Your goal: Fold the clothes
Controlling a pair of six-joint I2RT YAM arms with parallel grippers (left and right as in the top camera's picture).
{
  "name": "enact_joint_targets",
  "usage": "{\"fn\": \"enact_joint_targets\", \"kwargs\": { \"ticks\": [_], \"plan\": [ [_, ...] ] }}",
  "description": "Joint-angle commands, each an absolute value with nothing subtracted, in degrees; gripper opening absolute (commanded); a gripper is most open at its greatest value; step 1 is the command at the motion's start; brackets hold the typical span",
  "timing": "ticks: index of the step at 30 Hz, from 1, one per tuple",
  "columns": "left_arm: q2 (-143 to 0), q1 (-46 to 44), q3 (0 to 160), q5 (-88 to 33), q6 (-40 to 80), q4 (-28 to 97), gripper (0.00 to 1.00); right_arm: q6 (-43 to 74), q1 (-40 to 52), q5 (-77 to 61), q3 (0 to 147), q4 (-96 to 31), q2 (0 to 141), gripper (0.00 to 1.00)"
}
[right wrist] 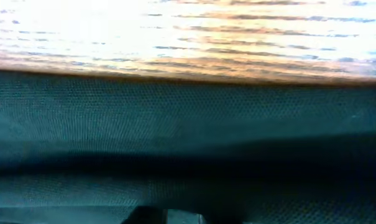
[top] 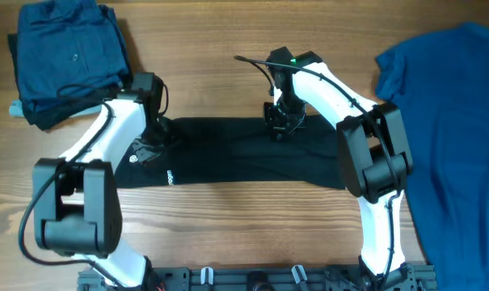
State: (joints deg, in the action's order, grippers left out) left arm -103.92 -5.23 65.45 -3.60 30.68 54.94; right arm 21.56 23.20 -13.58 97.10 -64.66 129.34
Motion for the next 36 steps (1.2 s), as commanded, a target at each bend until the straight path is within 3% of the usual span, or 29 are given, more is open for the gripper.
{"fn": "enact_joint_targets", "kwargs": {
  "ticks": [1, 11, 36],
  "plan": [
    [-106.65, -3.51, 64.6, -2.26, 30.39, 54.59, 0.06, 22.02, 22.31, -7.53, 96.64, -66.08, 131.79, 0.13],
    [-107.74, 6.24, 64.53, -1.28, 30.39, 54.17, 0.05, 19.92, 16.71, -5.76, 96.64, -68.62, 131.79, 0.16],
    [-107.74, 6.57, 64.53, 0.12, 30.41, 54.19, 0.04, 18.0, 3.49, 5.63, 96.68, -76.53, 131.46, 0.21]
  ]
}}
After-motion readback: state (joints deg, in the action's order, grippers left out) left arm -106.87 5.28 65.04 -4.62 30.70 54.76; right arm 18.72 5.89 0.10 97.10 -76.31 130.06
